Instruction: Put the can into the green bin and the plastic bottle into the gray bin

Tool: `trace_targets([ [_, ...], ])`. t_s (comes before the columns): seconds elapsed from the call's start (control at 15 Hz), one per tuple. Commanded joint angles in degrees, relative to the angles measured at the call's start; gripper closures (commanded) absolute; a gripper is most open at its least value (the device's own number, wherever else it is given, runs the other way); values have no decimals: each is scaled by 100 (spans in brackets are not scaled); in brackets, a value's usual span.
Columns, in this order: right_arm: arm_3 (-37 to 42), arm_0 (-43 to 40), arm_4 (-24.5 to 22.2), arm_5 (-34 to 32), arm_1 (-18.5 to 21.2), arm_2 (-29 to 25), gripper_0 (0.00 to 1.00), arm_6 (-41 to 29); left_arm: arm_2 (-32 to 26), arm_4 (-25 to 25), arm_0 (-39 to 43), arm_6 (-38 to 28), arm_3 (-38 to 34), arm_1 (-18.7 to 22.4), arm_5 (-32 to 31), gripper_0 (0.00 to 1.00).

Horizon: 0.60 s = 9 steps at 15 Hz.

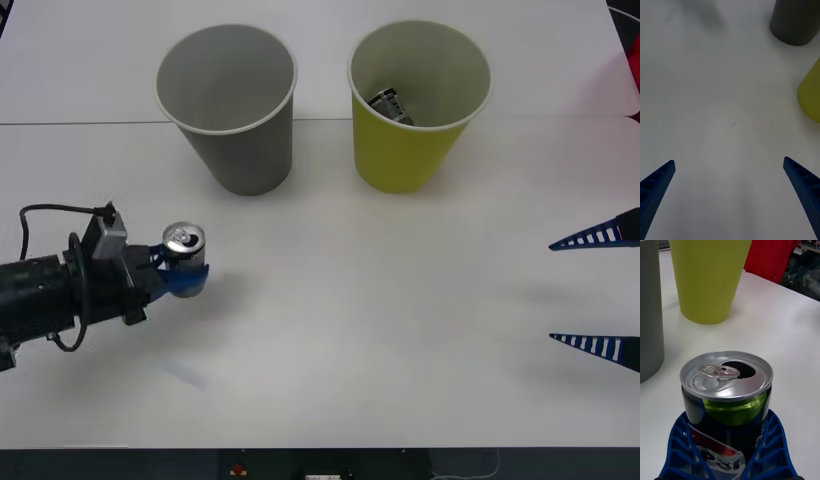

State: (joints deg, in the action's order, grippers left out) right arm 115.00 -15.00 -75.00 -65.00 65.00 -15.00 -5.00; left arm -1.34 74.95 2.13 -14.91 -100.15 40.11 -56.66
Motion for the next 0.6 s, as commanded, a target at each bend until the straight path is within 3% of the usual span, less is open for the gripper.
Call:
trace_targets([
  [0.07,0,0,0,0,0,0,0,0,-516,652,147,-1383,-892,-3,-442,100],
  [0.33,0,0,0,0,0,0,0,0,-727,1083,191,-2807,-1797,-12,-557,100],
  [0.6,0,0,0,0,0,0,0,0,-876,2094,209,-4582,-3045,-47,-557,100],
])
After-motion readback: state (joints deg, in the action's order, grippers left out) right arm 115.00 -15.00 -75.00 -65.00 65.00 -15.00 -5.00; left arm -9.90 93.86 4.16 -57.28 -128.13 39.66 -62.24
